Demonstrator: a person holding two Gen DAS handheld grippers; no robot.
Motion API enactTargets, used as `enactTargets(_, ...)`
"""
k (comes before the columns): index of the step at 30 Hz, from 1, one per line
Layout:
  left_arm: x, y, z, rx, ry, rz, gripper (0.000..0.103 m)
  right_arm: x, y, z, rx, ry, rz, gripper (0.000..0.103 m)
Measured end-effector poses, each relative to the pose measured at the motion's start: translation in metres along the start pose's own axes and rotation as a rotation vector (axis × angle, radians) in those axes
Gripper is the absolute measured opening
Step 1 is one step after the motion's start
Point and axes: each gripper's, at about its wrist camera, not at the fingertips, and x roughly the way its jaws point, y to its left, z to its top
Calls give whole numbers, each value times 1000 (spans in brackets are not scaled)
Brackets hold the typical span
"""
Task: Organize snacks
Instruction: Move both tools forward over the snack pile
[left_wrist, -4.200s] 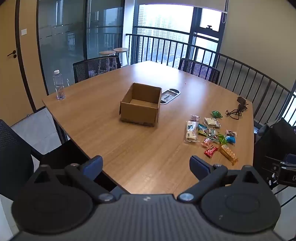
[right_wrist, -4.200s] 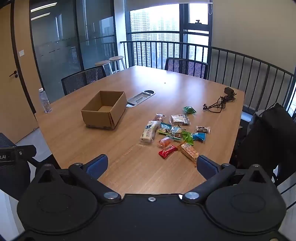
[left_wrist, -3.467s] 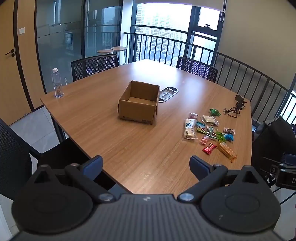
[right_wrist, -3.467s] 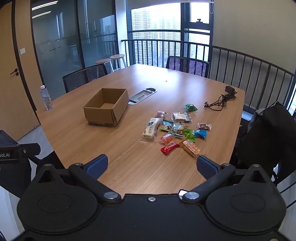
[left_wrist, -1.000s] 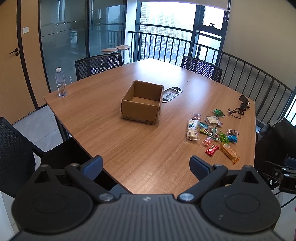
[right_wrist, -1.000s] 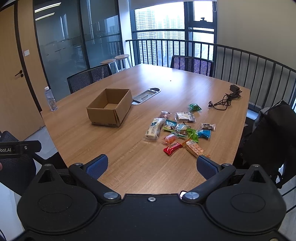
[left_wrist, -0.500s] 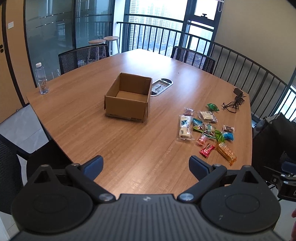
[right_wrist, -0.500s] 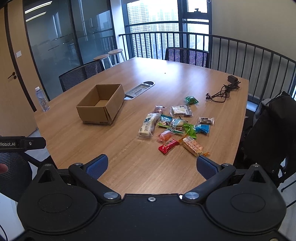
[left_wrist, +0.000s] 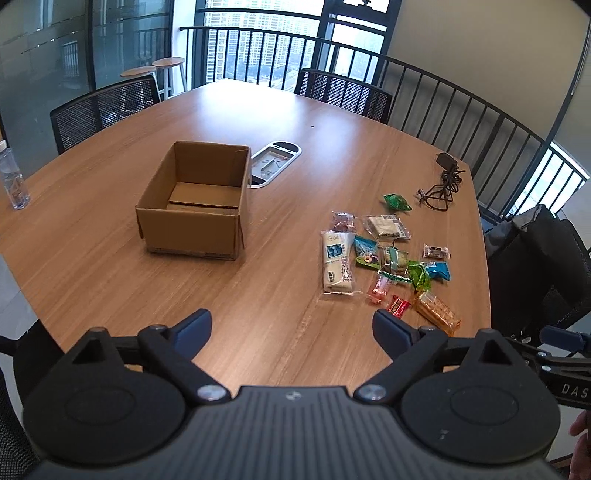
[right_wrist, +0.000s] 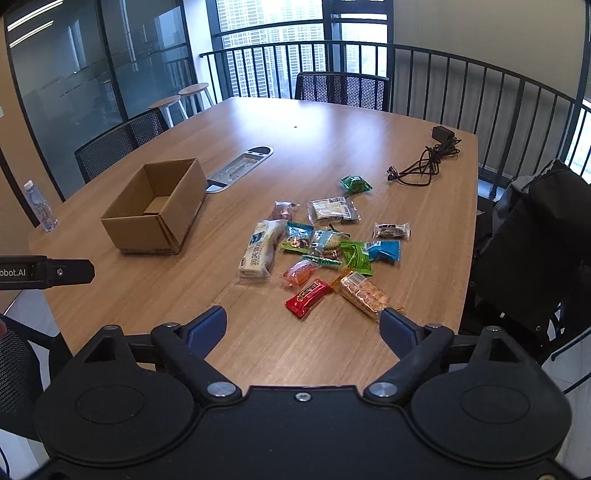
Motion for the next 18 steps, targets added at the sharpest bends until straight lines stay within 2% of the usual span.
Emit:
enactTargets(10, 64, -10, 34, 45, 67, -84, 82, 39, -13, 17, 58, 50, -63, 75)
enactTargets(18, 115, -24, 53, 87, 125, -137, 77, 69, -26, 24, 96, 97, -121, 66)
